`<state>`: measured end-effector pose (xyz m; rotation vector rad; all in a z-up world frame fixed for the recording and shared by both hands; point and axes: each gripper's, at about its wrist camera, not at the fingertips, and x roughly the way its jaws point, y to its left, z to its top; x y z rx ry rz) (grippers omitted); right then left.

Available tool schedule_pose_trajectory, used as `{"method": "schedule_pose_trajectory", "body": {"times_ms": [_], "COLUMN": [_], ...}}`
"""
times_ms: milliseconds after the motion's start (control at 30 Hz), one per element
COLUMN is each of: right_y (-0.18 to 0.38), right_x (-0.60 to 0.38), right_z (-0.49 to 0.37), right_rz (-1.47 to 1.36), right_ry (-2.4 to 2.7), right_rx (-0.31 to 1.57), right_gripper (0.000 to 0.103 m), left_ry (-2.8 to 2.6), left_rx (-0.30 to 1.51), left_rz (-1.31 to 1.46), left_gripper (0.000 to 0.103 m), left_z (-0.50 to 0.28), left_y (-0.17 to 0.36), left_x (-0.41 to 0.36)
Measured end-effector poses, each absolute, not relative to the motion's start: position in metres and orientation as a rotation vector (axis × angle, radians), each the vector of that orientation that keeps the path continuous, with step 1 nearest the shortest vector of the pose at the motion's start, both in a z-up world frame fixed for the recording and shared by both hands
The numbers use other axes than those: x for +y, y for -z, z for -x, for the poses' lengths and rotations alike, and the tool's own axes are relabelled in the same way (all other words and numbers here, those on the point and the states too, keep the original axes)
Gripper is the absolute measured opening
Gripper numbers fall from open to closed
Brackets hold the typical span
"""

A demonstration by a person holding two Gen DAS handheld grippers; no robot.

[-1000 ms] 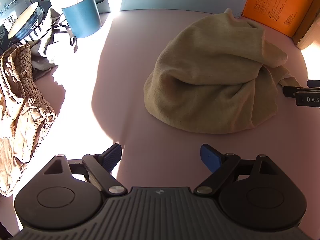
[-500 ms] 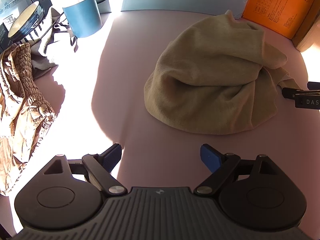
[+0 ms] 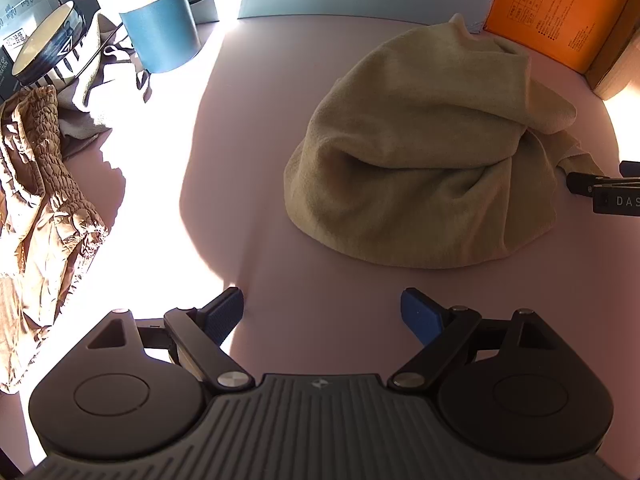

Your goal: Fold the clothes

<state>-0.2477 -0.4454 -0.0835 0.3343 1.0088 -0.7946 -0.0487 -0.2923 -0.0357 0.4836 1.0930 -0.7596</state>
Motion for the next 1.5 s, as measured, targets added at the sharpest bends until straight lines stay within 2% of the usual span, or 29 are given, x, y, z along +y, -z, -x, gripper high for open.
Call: {"method": "schedule_pose_trajectory", "body": {"times_ms": [1133, 1200, 1300, 1367, 1433, 1467, 1500], "right_y": [0.089, 0.09, 0.089, 0.089, 0.088, 0.087, 0.086], "right_x": [-0.441, -0.439, -0.436, -0.434, -0.435, -0.437, -0.439], "right_z": [0.254, 0.256, 0.259, 0.261, 0.265, 0.267, 0.269], "right_rz": [-0.282, -0.272, -0.273, -0.292, -0.338, -0.368, -0.405], "right_ry": [0.748, 0.72, 0.676, 0.632, 0.597, 0.587, 0.576], "right_rx": [0.906, 0.881, 0.848, 0.826, 0.8, 0.788, 0.776], "right_gripper": [0.101, 0.097, 0.081, 0.057, 0.043, 0.028, 0.019], "left_ry": [0.816, 0.828, 0.855, 0.869, 0.882, 0.889, 0.894], "left_rx": [1.022, 1.012, 0.993, 0.982, 0.976, 0.972, 0.966], "left_rz": [-0.502, -0.501, -0.502, -0.488, -0.472, -0.471, -0.476], "left_gripper": [0.087, 0.087, 0.087, 0.087, 0.088, 0.088, 0.088], "left_z": [0.039, 0.039, 0.038, 0.035, 0.032, 0.031, 0.03], "left_y": [0.043, 0.043, 0.044, 0.044, 0.045, 0.045, 0.046], "left_x": [-0.312, -0.311, -0.31, -0.309, -0.309, -0.31, -0.311]}}
